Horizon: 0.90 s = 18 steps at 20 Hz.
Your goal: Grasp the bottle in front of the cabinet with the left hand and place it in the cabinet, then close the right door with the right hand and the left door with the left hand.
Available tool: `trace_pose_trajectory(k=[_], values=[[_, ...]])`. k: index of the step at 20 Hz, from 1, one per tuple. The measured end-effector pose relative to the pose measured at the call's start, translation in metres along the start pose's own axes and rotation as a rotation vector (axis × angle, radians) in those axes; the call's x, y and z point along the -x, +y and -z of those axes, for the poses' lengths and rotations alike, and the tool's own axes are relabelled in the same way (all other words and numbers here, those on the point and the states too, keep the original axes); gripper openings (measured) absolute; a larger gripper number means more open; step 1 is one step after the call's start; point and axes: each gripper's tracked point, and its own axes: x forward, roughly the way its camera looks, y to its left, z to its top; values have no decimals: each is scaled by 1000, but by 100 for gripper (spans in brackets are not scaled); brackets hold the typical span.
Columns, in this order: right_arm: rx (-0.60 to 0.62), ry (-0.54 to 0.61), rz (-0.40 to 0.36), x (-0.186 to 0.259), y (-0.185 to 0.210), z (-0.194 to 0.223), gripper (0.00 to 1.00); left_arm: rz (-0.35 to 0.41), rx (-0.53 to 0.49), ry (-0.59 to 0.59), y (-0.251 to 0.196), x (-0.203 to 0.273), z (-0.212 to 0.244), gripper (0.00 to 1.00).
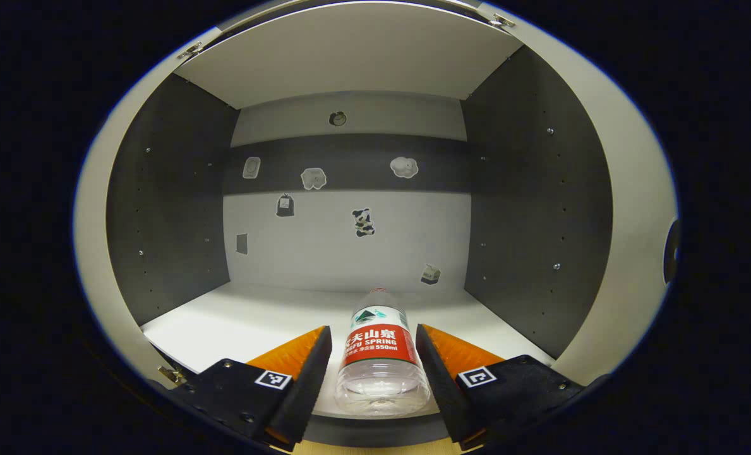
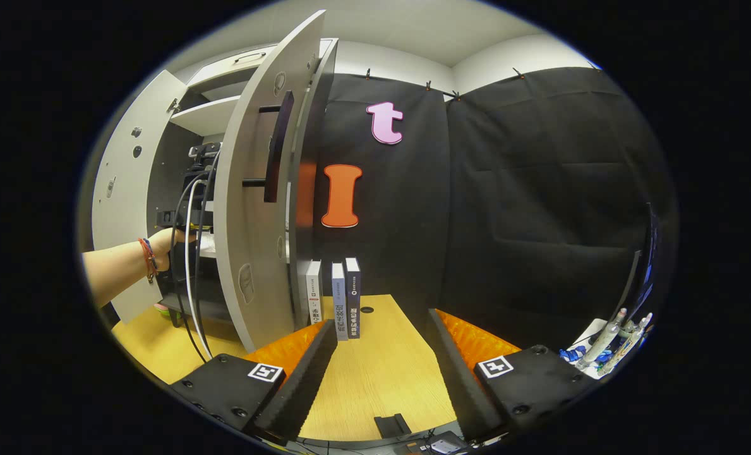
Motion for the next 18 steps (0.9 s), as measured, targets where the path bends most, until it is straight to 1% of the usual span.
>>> trace_pose_trajectory(k=[1,3,7,10,13,15,18], values=[[0,-5,-7,-2,3,-3,96,5,3,-4,2,7,-4,89],[3,-17,-22,-7,11,-9,96,5,12,-7,6,24,-11,95],[-5,-20,-64,-19,34,-19,96,2,38,-13,28,67,-24,95],[-1,-30,-87,-27,47,-28,96,-11,17,-31,53,101,-36,94],[5,-36,-108,-32,60,-35,96,-8,27,-56,72,141,-50,94],[5,-43,-119,-34,69,-39,96,-19,10,-74,85,169,-61,94],[10,-47,-132,-39,82,-41,96,-13,-12,-102,99,211,-73,94]])
